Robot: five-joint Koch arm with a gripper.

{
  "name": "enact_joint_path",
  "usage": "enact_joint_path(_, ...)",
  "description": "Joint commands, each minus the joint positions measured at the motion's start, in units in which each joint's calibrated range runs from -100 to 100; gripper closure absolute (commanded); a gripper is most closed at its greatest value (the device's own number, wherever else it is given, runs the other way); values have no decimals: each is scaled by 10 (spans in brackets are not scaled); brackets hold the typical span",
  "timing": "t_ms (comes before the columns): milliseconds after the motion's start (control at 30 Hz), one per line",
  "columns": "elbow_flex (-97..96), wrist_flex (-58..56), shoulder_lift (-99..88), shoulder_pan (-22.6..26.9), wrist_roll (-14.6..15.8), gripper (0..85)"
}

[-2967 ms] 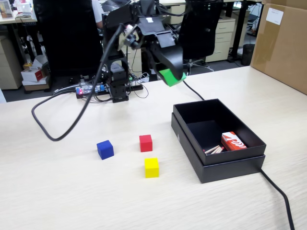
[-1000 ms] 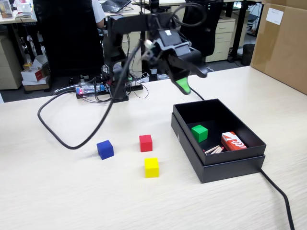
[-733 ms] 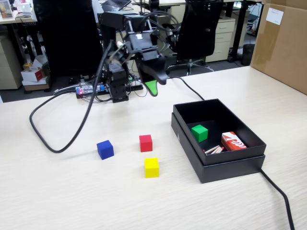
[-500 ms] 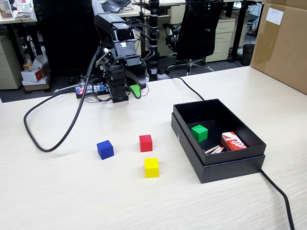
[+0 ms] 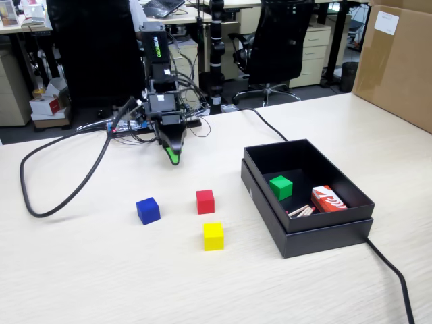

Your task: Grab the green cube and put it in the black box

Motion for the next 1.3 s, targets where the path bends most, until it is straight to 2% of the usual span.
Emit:
enact_joint_path(0,-48,129,0,2,-5,364)
enact_joint_path(233,-156,239,4,4,-19,366)
enact_joint_path(1267,-174,234,25,1,-19,367)
